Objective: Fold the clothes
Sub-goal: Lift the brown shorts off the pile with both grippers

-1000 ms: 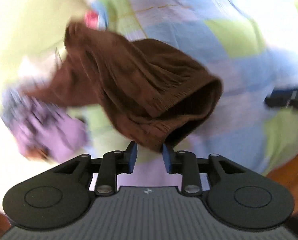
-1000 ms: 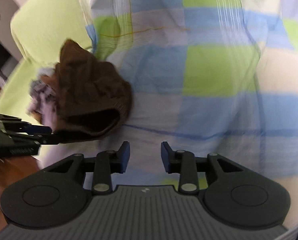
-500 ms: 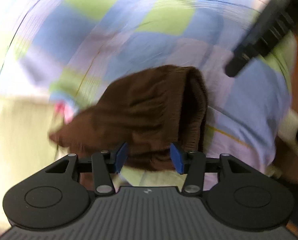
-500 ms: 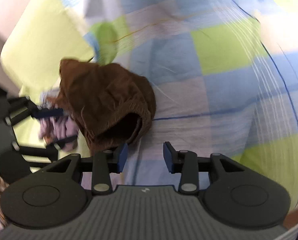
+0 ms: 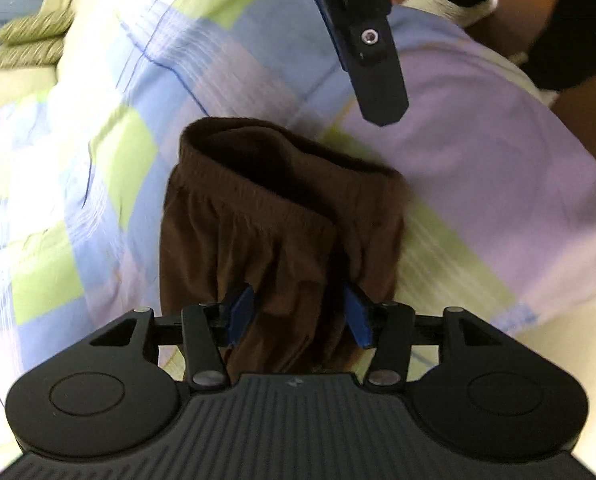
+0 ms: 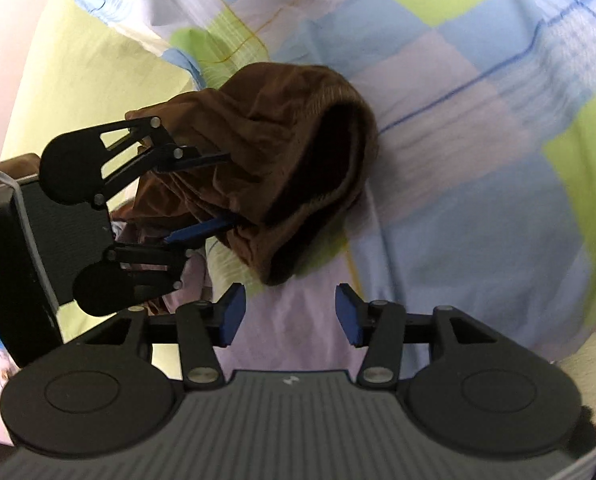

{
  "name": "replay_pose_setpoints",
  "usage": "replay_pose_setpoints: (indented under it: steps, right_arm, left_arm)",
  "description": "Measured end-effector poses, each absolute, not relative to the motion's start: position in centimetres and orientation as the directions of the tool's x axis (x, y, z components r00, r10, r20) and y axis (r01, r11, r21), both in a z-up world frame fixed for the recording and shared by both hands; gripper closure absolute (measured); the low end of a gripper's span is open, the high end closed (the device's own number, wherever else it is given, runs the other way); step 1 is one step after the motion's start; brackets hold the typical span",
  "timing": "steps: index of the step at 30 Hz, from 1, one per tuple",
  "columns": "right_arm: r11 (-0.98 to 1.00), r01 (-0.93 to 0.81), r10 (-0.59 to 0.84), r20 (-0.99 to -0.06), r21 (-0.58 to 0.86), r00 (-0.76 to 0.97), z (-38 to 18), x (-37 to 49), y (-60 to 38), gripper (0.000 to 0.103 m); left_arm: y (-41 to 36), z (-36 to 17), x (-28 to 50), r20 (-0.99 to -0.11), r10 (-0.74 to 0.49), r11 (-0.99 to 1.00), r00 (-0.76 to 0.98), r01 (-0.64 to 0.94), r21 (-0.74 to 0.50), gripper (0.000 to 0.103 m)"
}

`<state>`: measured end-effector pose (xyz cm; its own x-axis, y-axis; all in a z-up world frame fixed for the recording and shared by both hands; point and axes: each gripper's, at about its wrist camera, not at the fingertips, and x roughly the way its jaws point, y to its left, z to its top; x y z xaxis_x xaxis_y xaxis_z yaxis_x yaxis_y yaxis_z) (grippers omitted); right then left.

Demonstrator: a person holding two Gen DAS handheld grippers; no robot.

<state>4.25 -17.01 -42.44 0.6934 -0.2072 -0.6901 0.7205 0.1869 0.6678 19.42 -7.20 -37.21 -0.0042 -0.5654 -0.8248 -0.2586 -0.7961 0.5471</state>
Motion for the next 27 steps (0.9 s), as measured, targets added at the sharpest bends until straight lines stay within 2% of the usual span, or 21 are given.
replay_pose_setpoints:
  steps: [1, 3, 4, 6, 7, 12, 13, 16, 17, 20, 22, 27]
  right_arm:
    - [0.180, 0.718, -0.211, -0.686, 0.673, 0.696, -42.6, 4.4, -16.9, 0.057]
    - [0.148, 0.714, -0.217, -0.682, 0.684, 0.698, -43.2, 5.0, -16.8, 0.057]
    - [0.130, 0.714, -0.224, -0.681, 0.688, 0.697, -43.4, 5.2, -16.8, 0.057]
    - [0.072, 0.700, -0.247, -0.667, 0.710, 0.703, -44.0, 5.4, -16.9, 0.057]
    - [0.052, 0.695, -0.260, -0.662, 0.717, 0.703, -44.2, 5.5, -17.0, 0.057]
    - [0.002, 0.679, -0.306, -0.646, 0.734, 0.699, -45.2, 6.8, -16.6, 0.059]
    - [0.000, 0.681, -0.317, -0.645, 0.733, 0.695, -45.4, 7.3, -16.5, 0.063]
    - [-0.027, 0.666, -0.374, -0.625, 0.745, 0.685, -46.5, 8.4, -16.6, 0.086]
    - [-0.050, 0.647, -0.383, -0.613, 0.761, 0.691, -46.9, 8.6, -16.9, 0.089]
    - [-0.002, 0.672, -0.388, -0.620, 0.740, 0.682, -45.9, 8.6, -17.6, 0.091]
    - [0.086, 0.704, -0.417, -0.617, 0.705, 0.668, -43.7, 7.9, -17.9, 0.091]
    - [0.367, 0.789, -0.521, -0.593, 0.493, 0.614, -35.8, 4.3, -22.2, 0.092]
  left_arm:
    - [-7.4, -37.3, 19.4, -0.822, -0.570, -0.793, -0.009, -0.256, 0.553, 0.040]
    - [-9.0, -37.3, 18.9, -0.824, -0.565, -0.805, -0.036, -0.198, 0.560, 0.056]
    - [-9.9, -36.8, 18.9, -0.837, -0.545, -0.824, -0.051, -0.151, 0.546, 0.084]
    - [-11.4, -35.8, 19.0, -0.850, -0.521, -0.846, -0.079, -0.083, 0.526, 0.087]
    - [-11.7, -35.4, 19.4, -0.843, -0.530, -0.842, -0.088, -0.066, 0.536, 0.091]
    - [-13.5, -34.3, 20.9, -0.841, -0.535, -0.845, -0.080, 0.027, 0.535, 0.091]
    - [-13.5, -34.5, 21.1, -0.841, -0.536, -0.844, -0.079, 0.028, 0.536, 0.091]
    - [-13.4, -35.8, 21.4, -0.840, -0.537, -0.843, -0.076, 0.017, 0.537, 0.091]
    - [-13.6, -36.1, 21.6, -0.837, -0.542, -0.840, -0.075, 0.029, 0.541, 0.091]
    - [-14.8, -35.4, 22.1, -0.816, -0.573, -0.815, -0.076, 0.162, 0.557, 0.093]
    - [-15.0, -33.8, 22.4, -0.763, -0.644, -0.746, -0.049, 0.258, 0.614, 0.094]
    - [-15.5, -27.5, 22.6, -0.613, -0.786, -0.495, 0.083, 0.509, 0.704, 0.094]
